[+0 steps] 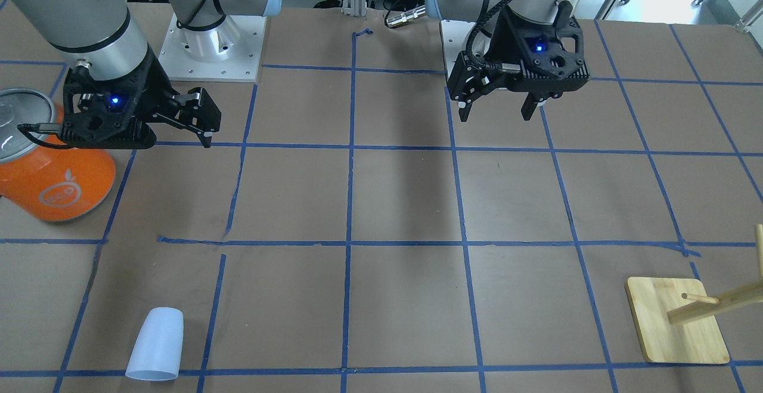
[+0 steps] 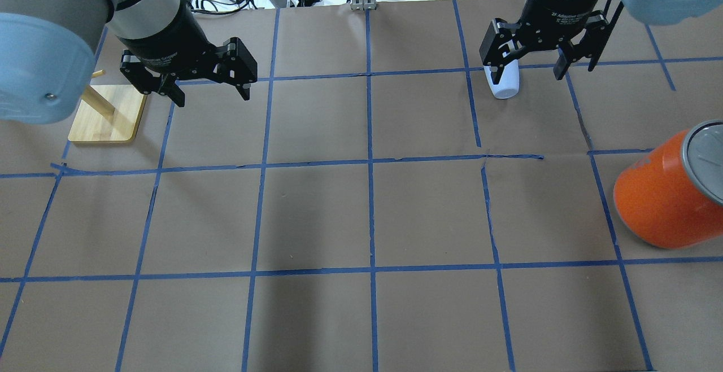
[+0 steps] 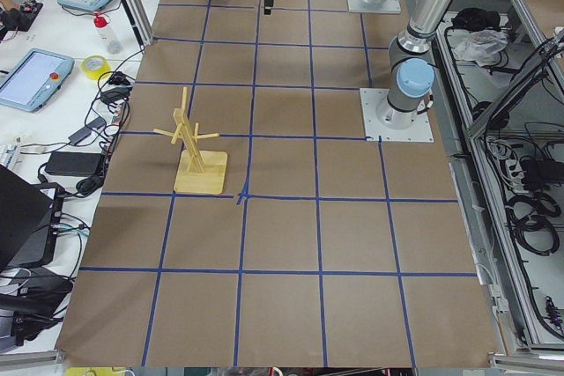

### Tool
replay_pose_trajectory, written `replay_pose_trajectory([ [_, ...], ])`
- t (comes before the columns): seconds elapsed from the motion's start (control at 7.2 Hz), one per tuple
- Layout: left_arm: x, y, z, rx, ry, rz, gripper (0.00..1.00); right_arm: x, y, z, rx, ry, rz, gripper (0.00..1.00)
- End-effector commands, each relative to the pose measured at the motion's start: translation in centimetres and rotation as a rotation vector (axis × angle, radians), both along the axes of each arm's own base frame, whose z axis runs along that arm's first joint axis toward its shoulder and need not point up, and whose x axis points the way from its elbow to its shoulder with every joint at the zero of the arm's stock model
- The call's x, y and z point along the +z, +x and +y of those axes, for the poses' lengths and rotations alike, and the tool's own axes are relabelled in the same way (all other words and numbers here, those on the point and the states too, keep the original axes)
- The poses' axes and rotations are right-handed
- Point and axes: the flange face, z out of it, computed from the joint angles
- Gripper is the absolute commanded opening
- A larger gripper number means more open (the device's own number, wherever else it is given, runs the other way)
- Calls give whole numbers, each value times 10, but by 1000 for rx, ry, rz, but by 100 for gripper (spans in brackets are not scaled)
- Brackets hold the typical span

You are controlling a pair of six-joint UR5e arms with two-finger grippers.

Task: Flip cup
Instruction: 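Lower the right gripper toward the pale blue cup lying on its side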

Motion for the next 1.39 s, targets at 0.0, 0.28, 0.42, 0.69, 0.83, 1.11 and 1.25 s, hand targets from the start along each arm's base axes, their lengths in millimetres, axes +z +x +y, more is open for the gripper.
replay_pose_trajectory([
  [0.0, 0, 0, 0, 0, 1, 0, 100, 3, 1, 2, 0, -4, 3, 100],
  [0.28, 0, 0, 0, 0, 1, 0, 100, 3, 0, 2, 8, -6, 12, 100],
  [0.42, 0, 0, 0, 0, 1, 0, 100, 2, 0, 1, 8, -4, 7, 100],
  [0.69, 0, 0, 0, 0, 3, 0, 100, 2, 0, 1, 6, -7, -3, 100],
  [0.83, 0, 0, 0, 0, 1, 0, 100, 3, 0, 1, 3, -10, -2, 100],
  [1.11, 0, 0, 0, 0, 0, 0, 100, -1, -2, -5, -11, -18, -1, 100],
  [1.25, 0, 0, 0, 0, 0, 0, 100, -15, -4, -12, -4, 9, 14, 100],
])
